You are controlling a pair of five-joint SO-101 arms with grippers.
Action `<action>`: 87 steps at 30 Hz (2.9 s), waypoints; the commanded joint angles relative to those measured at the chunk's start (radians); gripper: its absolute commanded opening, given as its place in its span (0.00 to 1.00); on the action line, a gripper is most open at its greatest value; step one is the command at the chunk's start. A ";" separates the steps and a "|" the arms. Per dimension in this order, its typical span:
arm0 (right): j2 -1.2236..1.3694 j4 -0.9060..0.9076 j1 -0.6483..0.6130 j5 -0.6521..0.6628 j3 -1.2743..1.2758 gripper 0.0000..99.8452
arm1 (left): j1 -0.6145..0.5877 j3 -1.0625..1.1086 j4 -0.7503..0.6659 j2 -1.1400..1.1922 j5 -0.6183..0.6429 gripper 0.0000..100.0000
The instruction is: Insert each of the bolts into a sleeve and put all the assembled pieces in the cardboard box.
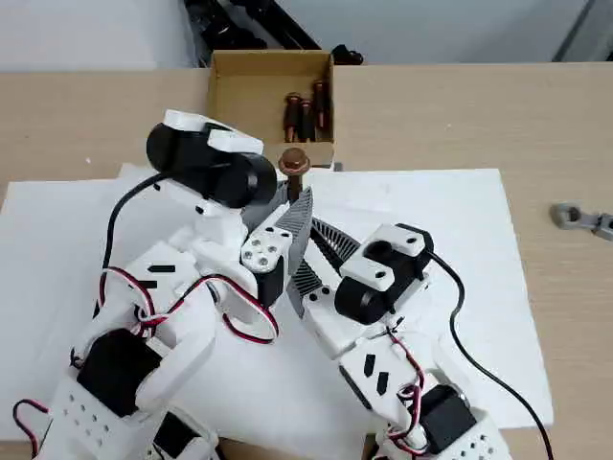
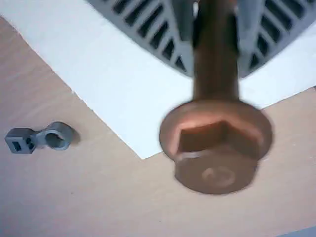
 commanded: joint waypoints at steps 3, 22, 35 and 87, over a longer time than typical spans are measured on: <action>0.001 -0.025 0.007 0.002 -0.011 0.00 | 0.005 -0.007 -0.009 -0.002 -0.015 0.01; 0.002 -0.022 0.007 0.002 -0.011 0.00 | 0.000 -0.168 0.272 0.005 -0.015 0.18; 0.320 -0.033 0.099 0.000 -0.324 0.00 | -0.150 -0.209 0.258 0.002 -0.362 0.01; 2.390 -0.401 0.295 0.006 -1.729 0.00 | -0.718 0.048 0.351 -0.009 -0.358 0.01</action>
